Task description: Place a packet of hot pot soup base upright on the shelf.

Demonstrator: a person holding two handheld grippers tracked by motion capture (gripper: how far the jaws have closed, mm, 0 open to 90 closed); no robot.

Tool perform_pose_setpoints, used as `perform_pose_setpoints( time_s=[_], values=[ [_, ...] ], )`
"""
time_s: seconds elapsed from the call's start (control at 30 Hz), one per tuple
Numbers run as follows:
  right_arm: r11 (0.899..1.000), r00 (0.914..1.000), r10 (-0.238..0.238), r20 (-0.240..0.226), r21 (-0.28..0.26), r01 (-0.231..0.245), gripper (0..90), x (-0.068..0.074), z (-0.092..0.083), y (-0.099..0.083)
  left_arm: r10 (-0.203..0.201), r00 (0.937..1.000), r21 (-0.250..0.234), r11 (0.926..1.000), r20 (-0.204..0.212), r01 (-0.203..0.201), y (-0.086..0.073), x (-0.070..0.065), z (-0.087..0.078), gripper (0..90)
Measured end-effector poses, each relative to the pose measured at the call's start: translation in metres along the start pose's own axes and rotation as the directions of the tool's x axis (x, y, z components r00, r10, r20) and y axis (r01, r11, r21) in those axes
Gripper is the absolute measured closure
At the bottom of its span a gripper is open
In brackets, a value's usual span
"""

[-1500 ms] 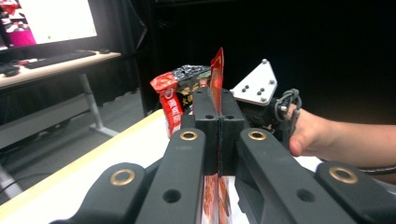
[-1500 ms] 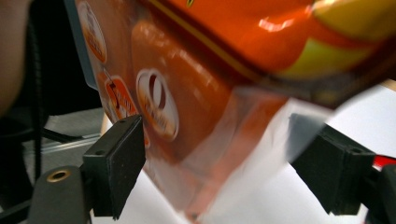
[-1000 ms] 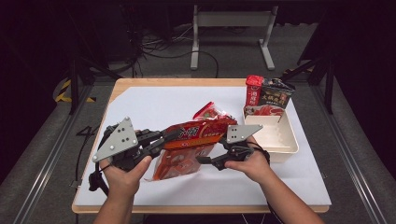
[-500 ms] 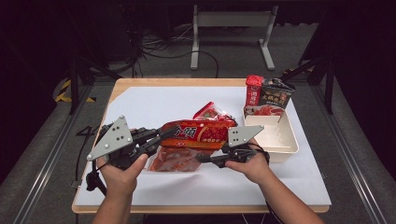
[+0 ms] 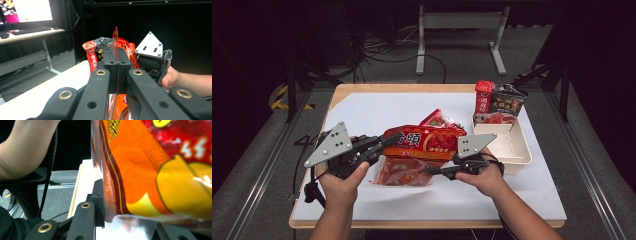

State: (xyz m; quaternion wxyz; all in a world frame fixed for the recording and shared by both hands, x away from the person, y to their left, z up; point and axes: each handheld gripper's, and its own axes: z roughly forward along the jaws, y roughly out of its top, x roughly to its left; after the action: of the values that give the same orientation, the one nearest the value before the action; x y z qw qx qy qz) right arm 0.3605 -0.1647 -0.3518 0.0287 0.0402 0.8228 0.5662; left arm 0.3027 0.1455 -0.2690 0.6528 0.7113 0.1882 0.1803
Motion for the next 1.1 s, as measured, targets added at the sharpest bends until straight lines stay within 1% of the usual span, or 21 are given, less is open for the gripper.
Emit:
perform_pose_setpoints(
  time_s=[0.13,0.17,0.23,0.3,0.4,0.47,0.53,0.6,0.67,0.73,0.77,0.83,1.0,1.1],
  values=[
    [1.000,1.0000,0.005,0.002,0.018,-0.005,70.6,0.000,-0.006,0.003,-0.005,0.9999,0.004,1.0000,0.011,0.005,-0.001,0.003,0.001,89.6],
    [1.000,1.0000,0.007,0.005,0.023,-0.007,70.7,0.000,-0.008,0.004,-0.004,0.9998,0.003,1.0000,0.020,0.004,-0.001,0.004,0.001,89.2],
    [1.000,0.9999,0.010,0.008,0.027,-0.010,70.7,0.000,-0.010,0.005,-0.010,0.9996,0.002,1.0000,0.027,0.010,-0.001,0.005,0.001,86.6],
    [1.000,0.9999,0.004,0.015,0.030,-0.004,70.8,-0.001,-0.015,0.007,-0.024,0.9990,-0.001,0.9997,0.037,0.024,-0.002,0.007,0.002,85.4],
    [0.999,0.9996,0.008,0.027,0.038,-0.009,70.8,-0.002,-0.023,0.009,-0.035,0.9983,0.001,0.9994,0.047,0.035,-0.002,0.007,0.004,75.6],
    [0.999,0.9994,0.014,0.031,0.034,-0.015,70.8,-0.003,-0.028,0.010,-0.034,0.9988,0.003,0.9994,0.036,0.034,-0.003,0.007,0.005,69.7],
    [0.999,0.9988,0.020,0.045,0.029,-0.021,70.8,-0.004,-0.035,0.013,-0.036,0.9991,0.011,0.9993,0.024,0.036,-0.003,0.008,0.006,58.5],
    [0.999,0.9981,0.023,0.056,0.028,-0.025,70.8,-0.005,-0.041,0.015,-0.032,0.9995,0.018,0.9993,0.008,0.032,-0.004,0.009,0.008,51.1],
    [0.999,0.9969,0.028,0.073,0.026,-0.030,70.8,-0.006,-0.049,0.017,-0.034,0.9994,0.025,0.9991,0.001,0.034,-0.005,0.010,0.009,41.0],
    [0.999,0.9956,0.032,0.088,0.025,-0.034,70.8,-0.007,-0.055,0.020,-0.048,0.9988,0.027,0.9985,0.005,0.048,-0.006,0.013,0.011,35.6],
    [0.999,0.9949,0.035,0.094,0.025,-0.038,70.8,-0.008,-0.059,0.021,-0.049,0.9988,0.029,0.9984,-0.002,0.049,-0.007,0.015,0.012,33.3],
    [0.999,0.9936,0.040,0.106,0.026,-0.043,70.8,-0.009,-0.065,0.023,-0.048,0.9986,0.044,0.9979,-0.021,0.049,-0.009,0.017,0.013,30.3],
    [0.998,0.9890,0.050,0.140,0.032,-0.055,70.8,-0.012,-0.078,0.030,-0.036,0.9968,0.076,0.9962,-0.071,0.041,-0.014,0.025,0.013,29.3],
    [0.998,0.9854,0.055,0.161,0.030,-0.061,70.7,-0.014,-0.086,0.033,-0.048,0.9952,0.085,0.9948,-0.085,0.055,-0.017,0.030,0.012,27.7]
  ],
)
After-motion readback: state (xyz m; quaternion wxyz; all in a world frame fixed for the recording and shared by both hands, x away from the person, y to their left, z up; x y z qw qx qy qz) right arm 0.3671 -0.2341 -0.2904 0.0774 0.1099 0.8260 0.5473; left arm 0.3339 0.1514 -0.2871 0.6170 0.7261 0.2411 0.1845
